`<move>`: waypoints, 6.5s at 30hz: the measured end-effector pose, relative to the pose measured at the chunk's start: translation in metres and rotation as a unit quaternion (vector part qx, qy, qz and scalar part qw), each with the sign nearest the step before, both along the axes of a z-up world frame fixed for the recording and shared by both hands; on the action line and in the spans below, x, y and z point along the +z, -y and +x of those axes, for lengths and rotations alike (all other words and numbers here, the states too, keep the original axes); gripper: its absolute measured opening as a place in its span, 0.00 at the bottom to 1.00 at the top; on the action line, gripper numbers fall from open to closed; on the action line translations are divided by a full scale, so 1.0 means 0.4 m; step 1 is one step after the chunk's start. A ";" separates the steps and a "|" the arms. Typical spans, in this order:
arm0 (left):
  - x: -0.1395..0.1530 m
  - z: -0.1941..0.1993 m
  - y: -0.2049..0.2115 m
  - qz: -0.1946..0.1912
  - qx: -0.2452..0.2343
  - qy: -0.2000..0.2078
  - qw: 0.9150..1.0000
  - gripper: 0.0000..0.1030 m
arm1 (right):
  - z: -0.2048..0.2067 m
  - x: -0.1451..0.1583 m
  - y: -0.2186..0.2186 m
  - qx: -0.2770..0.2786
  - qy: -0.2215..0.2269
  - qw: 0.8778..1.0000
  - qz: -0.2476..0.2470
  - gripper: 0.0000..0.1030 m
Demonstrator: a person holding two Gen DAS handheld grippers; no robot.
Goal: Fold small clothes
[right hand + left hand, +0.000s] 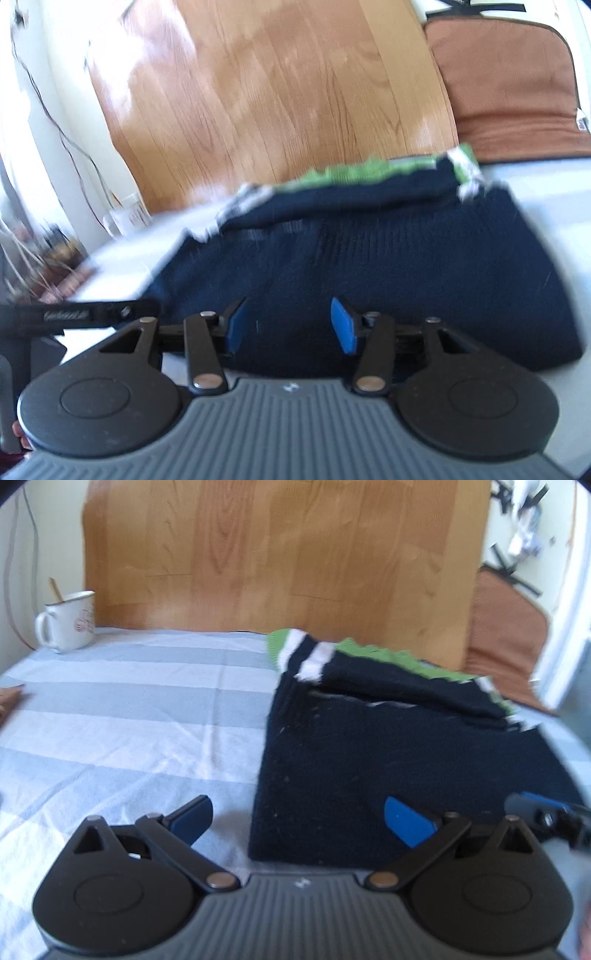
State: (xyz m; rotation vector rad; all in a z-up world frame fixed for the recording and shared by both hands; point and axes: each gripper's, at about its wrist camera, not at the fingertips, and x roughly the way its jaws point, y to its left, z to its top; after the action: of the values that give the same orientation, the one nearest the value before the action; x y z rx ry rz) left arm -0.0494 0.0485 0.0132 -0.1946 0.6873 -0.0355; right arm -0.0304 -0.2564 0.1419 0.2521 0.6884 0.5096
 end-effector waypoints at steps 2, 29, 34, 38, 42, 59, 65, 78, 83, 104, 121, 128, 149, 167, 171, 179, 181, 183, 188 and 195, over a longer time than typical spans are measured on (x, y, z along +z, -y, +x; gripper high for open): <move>0.076 0.005 -0.037 -0.016 -0.019 0.036 0.999 1.00 | 0.054 0.062 0.046 -0.001 0.021 1.000 0.003 0.51; 0.105 0.730 0.219 0.103 -0.069 -0.039 0.992 0.13 | 0.753 -0.032 -0.023 0.015 -0.087 0.995 -0.037 0.14; 0.211 0.437 0.248 0.116 -0.097 0.045 0.988 0.13 | 0.507 0.105 0.026 0.039 -0.019 0.999 -0.028 0.14; 0.225 0.193 0.262 0.123 -0.110 0.093 0.982 0.13 | 0.286 0.139 0.075 0.050 0.026 0.998 -0.029 0.13; 0.177 0.016 0.262 0.107 -0.116 0.104 0.982 0.13 | 0.104 0.083 0.086 0.039 0.048 0.998 -0.033 0.13; 0.151 -0.174 0.143 0.029 -0.128 0.075 0.988 0.50 | -0.067 0.047 0.147 -0.019 0.083 0.996 0.033 0.20; 0.230 -0.025 -0.003 0.027 -0.010 0.104 0.994 0.88 | 0.101 0.065 0.242 -0.128 0.093 0.987 -0.014 0.60; 0.061 0.135 -0.074 -0.053 0.069 -0.014 0.996 0.10 | 0.109 -0.010 0.332 -0.163 0.013 0.983 0.080 0.09; 0.021 0.178 -0.062 0.015 0.105 -0.048 0.993 0.08 | 0.149 -0.108 0.322 -0.182 -0.034 0.980 0.067 0.13; 0.123 0.210 0.222 -0.070 -0.130 0.009 0.989 0.05 | 0.050 -0.122 0.366 -0.207 -0.081 0.958 0.180 0.53; 0.020 0.215 0.332 0.029 -0.140 -0.029 0.989 0.10 | 0.075 -0.079 0.304 -0.182 -0.070 0.963 0.185 0.21; 0.151 0.116 0.074 -0.092 -0.070 0.047 0.992 0.24 | 0.055 0.121 0.100 -0.058 0.024 0.988 0.140 0.21; 0.107 0.043 -0.184 -0.111 0.040 0.051 0.992 0.73 | 0.111 0.095 -0.304 0.190 0.013 0.980 0.066 0.45; 0.044 0.267 -0.174 -0.170 0.029 -0.063 0.983 0.72 | 0.279 0.032 -0.230 0.072 -0.035 0.997 0.021 0.15; 0.095 0.186 -0.209 -0.171 0.028 -0.037 0.984 0.82 | 0.229 0.059 -0.158 0.051 -0.021 0.997 0.060 0.73; 0.042 0.132 -0.182 -0.193 -0.042 -0.082 0.977 1.00 | 0.187 -0.051 -0.098 0.066 -0.097 0.987 0.112 0.81; 0.005 0.143 -0.153 -0.196 -0.060 -0.104 0.973 1.00 | 0.209 -0.079 -0.110 0.072 -0.124 0.980 0.138 0.81; 0.002 0.136 -0.123 -0.188 -0.071 -0.091 0.975 1.00 | 0.239 -0.108 -0.126 0.079 -0.159 0.972 0.152 0.81; 0.008 0.147 -0.067 -0.172 -0.069 -0.079 0.979 0.86 | 0.276 -0.092 -0.157 0.106 -0.148 0.971 0.155 0.44; 0.104 0.332 -0.019 -0.167 -0.076 -0.043 0.982 0.73 | 0.392 -0.020 -0.129 0.093 -0.027 0.985 0.141 0.39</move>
State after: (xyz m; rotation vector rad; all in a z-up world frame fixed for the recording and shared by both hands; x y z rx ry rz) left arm 0.0832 0.0559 0.0547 -0.4685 0.7797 -0.2923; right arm 0.1265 -0.2050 0.1339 0.4715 0.6953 0.7823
